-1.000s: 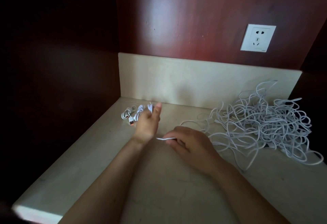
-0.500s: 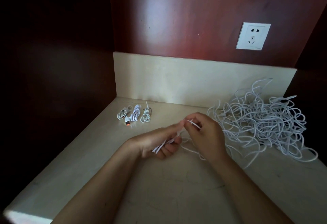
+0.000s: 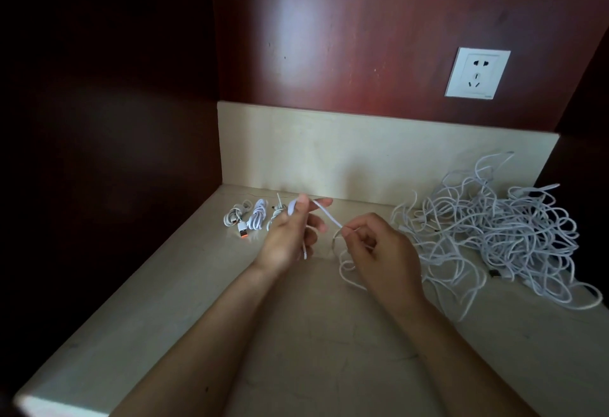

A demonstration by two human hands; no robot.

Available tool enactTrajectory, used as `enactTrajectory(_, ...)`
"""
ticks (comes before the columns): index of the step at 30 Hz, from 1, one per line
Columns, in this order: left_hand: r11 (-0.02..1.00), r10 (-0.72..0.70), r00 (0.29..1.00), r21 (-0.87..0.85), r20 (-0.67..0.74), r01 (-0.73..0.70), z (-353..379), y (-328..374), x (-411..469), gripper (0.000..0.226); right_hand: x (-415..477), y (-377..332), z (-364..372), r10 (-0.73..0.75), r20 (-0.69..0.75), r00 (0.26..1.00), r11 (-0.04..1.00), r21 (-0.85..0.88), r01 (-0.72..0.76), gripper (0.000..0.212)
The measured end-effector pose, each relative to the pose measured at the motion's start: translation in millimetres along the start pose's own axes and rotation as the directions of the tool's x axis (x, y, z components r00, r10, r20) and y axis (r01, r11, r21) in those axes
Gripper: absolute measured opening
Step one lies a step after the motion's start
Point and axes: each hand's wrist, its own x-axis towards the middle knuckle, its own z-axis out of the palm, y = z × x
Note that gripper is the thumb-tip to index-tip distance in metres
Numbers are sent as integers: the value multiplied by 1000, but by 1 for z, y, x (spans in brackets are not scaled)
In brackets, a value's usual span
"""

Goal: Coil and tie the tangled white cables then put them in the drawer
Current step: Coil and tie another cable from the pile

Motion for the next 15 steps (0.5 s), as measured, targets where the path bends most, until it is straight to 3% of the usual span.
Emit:
enactTrajectory(5, 927, -30, 999, -374, -25, 18, 2, 0, 4, 51, -6, -3, 9, -71, 62, 996, 995, -67, 75, 14)
enactTrajectory(9, 727, -129, 988, -686, -84, 37, -4, 10, 6, 48, -7, 0, 11, -90, 177, 980, 983, -141, 116, 19)
enactTrajectory(11, 725, -150, 978, -689, -144, 9, -10, 11, 9, 45, -7, 0, 12, -96, 210, 973, 980, -149, 129, 18)
enactTrajectory(15, 833, -138, 937, -550, -321, -66, -19, 15, 7, 42, -8, -1, 11, -122, 257, 959, 973, -158, 166, 18)
